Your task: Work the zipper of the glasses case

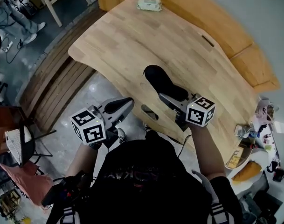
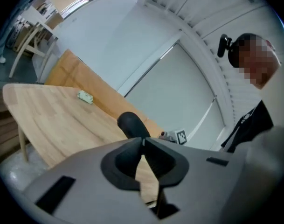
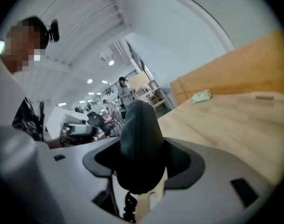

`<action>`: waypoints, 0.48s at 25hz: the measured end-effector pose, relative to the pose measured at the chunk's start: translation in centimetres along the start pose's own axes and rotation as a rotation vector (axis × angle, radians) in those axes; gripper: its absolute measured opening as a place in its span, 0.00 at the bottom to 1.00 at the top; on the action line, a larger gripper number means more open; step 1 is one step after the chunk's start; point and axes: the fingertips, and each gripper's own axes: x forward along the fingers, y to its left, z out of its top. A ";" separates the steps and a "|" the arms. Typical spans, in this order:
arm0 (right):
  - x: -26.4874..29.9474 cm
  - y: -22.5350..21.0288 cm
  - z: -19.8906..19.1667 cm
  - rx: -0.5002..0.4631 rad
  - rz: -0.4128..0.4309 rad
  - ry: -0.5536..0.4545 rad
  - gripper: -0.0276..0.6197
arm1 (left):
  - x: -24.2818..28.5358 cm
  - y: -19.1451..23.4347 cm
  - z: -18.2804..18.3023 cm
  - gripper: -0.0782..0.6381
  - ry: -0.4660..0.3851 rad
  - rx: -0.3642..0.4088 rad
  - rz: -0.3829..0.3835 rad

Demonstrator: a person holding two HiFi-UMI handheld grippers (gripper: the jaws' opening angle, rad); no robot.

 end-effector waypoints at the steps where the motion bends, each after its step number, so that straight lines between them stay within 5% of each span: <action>1: 0.7 -1.4 0.1 -0.073 -0.049 0.025 0.48 | 0.3 0.0 -0.5 0.15 0.025 0.027 0.013; 6: 4.6 -8.5 0.6 -0.475 -0.244 0.191 0.48 | 1.4 0.4 -4.1 0.13 0.163 0.122 0.098; 12: 9.9 -15.5 1.1 -0.877 -0.303 0.390 0.48 | 1.6 1.2 -6.8 0.13 0.192 0.022 0.151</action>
